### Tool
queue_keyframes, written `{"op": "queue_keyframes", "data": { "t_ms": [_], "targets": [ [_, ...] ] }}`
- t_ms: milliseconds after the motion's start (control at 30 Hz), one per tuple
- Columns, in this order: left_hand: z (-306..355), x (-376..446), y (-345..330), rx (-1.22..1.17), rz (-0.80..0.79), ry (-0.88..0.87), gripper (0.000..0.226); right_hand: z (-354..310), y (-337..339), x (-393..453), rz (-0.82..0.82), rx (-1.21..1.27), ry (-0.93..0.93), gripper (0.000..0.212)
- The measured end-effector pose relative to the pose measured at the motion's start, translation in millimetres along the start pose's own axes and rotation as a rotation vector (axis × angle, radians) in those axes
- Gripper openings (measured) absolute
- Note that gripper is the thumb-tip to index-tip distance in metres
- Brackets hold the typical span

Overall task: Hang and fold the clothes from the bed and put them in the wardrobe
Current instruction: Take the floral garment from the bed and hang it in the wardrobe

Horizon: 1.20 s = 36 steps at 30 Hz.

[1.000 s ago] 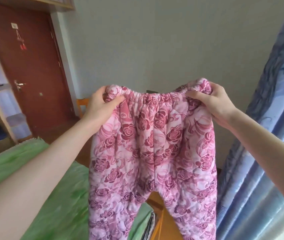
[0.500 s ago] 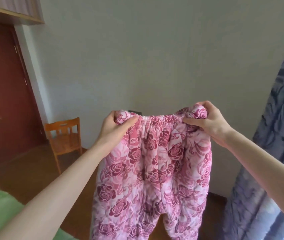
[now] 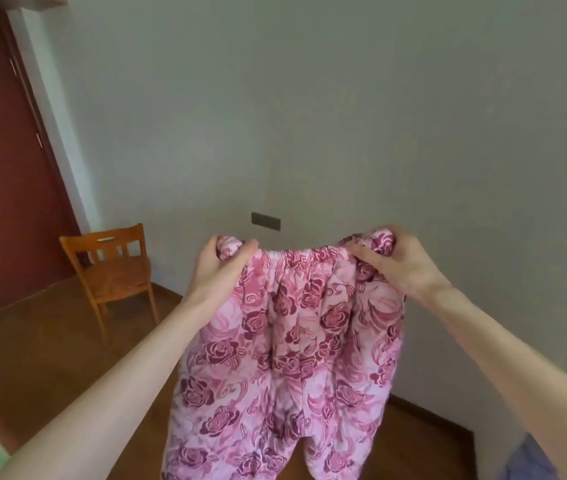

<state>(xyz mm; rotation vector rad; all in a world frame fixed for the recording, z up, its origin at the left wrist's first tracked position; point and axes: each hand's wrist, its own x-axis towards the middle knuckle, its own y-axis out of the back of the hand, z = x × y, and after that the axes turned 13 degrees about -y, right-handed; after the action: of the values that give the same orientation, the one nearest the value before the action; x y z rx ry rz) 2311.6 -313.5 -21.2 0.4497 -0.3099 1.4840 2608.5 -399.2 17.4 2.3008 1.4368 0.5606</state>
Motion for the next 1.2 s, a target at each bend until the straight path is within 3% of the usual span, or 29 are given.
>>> {"op": "queue_keyframes", "data": {
  "t_ms": [100,333,467,600,700,800,1067,1200],
  "targets": [
    [-34,35,-32,0.089,-0.006,0.007,0.015,33,0,65,0.030,-0.154,0.062,0.061],
    [-118,78,-87,0.240,0.034,0.010,0.019,116,-25,185,-0.129,-0.182,0.005,0.059],
    [-142,93,-92,0.280,0.052,-0.018,0.019,128,-51,233,-0.210,-0.093,-0.010,0.058],
    [-148,114,-74,0.277,0.081,0.027,0.032,111,-79,274,-0.297,-0.010,0.030,0.056],
    [-151,136,-46,0.222,-0.013,0.118,0.058,92,-103,306,-0.369,0.027,0.065,0.050],
    [-166,159,-16,0.280,-0.071,0.137,0.062,70,-137,338,-0.415,0.050,0.109,0.048],
    [-218,235,87,0.435,0.194,0.076,0.052,-14,-258,435,-0.594,0.002,0.306,0.049],
    [-242,284,141,0.482,0.317,0.046,0.047,-60,-323,479,-0.598,-0.011,0.396,0.045]
  ]
}}
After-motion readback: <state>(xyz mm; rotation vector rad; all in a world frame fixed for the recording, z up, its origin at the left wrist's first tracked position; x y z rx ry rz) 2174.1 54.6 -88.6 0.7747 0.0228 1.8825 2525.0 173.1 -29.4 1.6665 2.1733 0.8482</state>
